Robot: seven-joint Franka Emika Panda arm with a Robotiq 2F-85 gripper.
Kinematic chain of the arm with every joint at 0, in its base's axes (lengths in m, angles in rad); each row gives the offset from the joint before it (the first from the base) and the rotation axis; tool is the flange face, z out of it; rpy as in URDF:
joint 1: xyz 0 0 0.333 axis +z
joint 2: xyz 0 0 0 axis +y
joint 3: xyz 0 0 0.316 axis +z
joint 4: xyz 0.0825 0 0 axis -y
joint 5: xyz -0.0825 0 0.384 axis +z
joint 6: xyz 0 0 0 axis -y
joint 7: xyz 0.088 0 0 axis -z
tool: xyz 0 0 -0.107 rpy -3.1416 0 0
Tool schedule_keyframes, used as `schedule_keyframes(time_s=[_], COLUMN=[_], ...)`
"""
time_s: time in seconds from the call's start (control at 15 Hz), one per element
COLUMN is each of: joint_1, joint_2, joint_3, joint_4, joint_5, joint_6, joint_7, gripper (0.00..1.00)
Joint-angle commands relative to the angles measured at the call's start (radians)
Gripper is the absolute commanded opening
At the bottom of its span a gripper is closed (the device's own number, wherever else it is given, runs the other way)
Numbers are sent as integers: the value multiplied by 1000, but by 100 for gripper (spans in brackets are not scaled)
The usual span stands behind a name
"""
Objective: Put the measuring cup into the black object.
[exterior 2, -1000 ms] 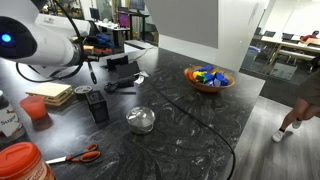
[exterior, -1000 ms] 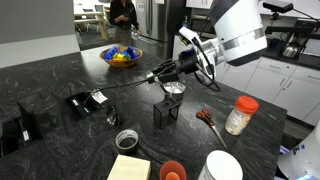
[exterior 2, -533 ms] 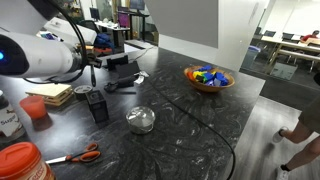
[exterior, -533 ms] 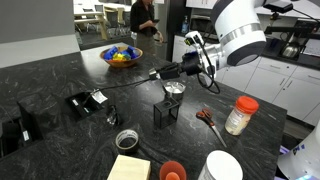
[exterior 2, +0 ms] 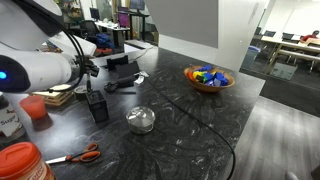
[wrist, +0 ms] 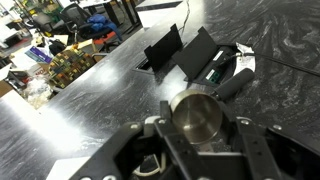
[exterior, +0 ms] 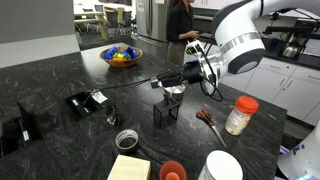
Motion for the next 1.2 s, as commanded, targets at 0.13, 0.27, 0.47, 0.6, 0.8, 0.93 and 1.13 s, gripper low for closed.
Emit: schedule_keyframes(time_s=[0.13,0.27,0.47,0.6,0.8,0.93,1.13], joint_1=[-34,-41,-49,-51,-53,-54,-58], joint_2=[-7,-1,14,23,28,29,35], joint_3=[1,-1,-2,-1,-1,-2,-5], joint_4=[-16,-19,-22,-21,-21,-23,-24], joint_5=[44,44,41,34,35,35,37], joint_6=[-74,-89,-113,-127,-139,-139,-136], joint_7=[-74,-79,-81,-85,-94,-101,-111], gripper=[22,22,22,22,22,22,22])
